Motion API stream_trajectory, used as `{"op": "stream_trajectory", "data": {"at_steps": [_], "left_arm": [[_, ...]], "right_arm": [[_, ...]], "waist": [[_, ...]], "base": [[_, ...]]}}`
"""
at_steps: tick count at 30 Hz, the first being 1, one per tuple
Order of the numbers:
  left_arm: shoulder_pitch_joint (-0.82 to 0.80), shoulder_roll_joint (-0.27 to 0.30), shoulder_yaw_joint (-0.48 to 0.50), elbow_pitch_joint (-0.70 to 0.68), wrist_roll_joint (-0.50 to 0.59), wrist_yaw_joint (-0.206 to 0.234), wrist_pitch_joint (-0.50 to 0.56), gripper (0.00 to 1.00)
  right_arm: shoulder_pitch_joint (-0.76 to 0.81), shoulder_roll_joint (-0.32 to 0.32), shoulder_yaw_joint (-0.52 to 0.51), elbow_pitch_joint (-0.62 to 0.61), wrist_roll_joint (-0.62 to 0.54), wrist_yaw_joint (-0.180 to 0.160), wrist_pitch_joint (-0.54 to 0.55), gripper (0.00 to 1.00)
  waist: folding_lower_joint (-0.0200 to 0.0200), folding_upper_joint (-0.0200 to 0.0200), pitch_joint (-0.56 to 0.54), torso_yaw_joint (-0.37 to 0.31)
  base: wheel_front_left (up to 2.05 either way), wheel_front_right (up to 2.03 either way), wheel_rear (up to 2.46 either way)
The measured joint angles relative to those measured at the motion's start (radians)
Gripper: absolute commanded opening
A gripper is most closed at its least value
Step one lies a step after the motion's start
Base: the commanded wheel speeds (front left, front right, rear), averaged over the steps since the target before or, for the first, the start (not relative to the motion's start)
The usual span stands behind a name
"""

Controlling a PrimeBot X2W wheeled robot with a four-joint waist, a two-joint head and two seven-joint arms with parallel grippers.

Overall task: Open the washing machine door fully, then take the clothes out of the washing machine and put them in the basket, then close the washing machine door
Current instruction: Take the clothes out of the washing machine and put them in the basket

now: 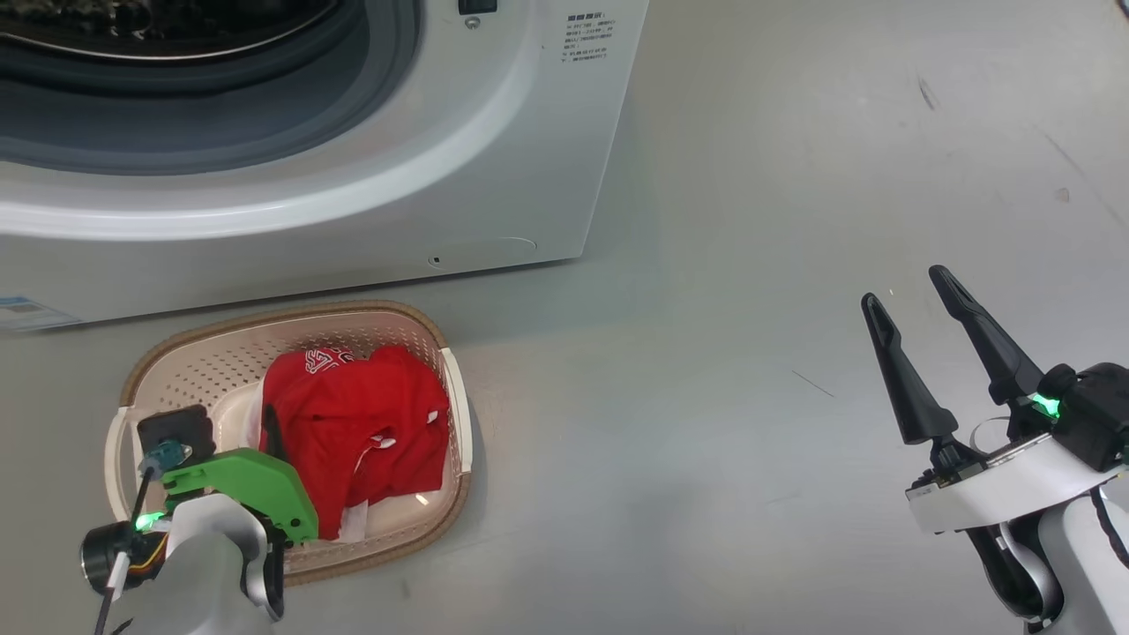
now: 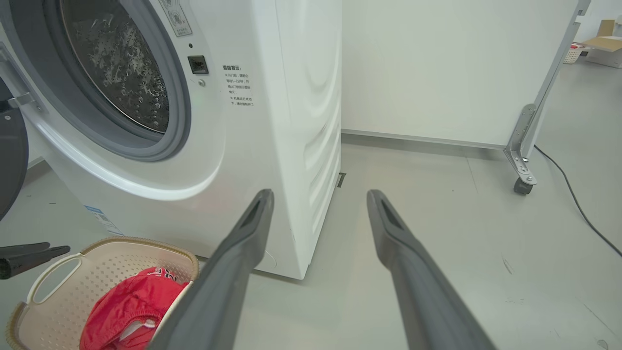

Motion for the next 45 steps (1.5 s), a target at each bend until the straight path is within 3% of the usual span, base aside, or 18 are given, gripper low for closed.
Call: {"op": "stream_trajectory", "data": {"at_steps": [7,21,37,45], "left_arm": [[-0.011,-0.001,-0.066,-0.014,0.046,-0.048,-0.049,1.0],[-0.013,-0.001,-0.166,-0.127,0.056,-0.091,-0.067,1.0],[0.117,0.0,-0.202,-0.419,0.051,-0.096,-0.067,1.0],[0.206,0.003,-0.181,-0.572,0.031,-0.063,-0.07,1.0]], "right_arm": [[0.0,0.024,-0.006,0.019,0.0,0.0,0.0,1.0],[0.043,0.049,-0.044,0.044,-0.002,0.0,0.0,1.0],[0.119,0.089,-0.053,0.06,-0.029,-0.002,0.0,1.0],[0.148,0.107,-0.069,0.061,-0.048,-0.039,0.0,1.0]], "waist": [[0.0,0.0,-0.061,0.019],[0.0,0.0,-0.192,0.099],[0.0,0.0,-0.34,0.203],[0.0,0.0,-0.388,0.233]], "base": [[0.0,0.0,0.0],[0.0,0.0,0.0],[0.0,0.0,0.0],[0.0,0.0,0.0]]}}
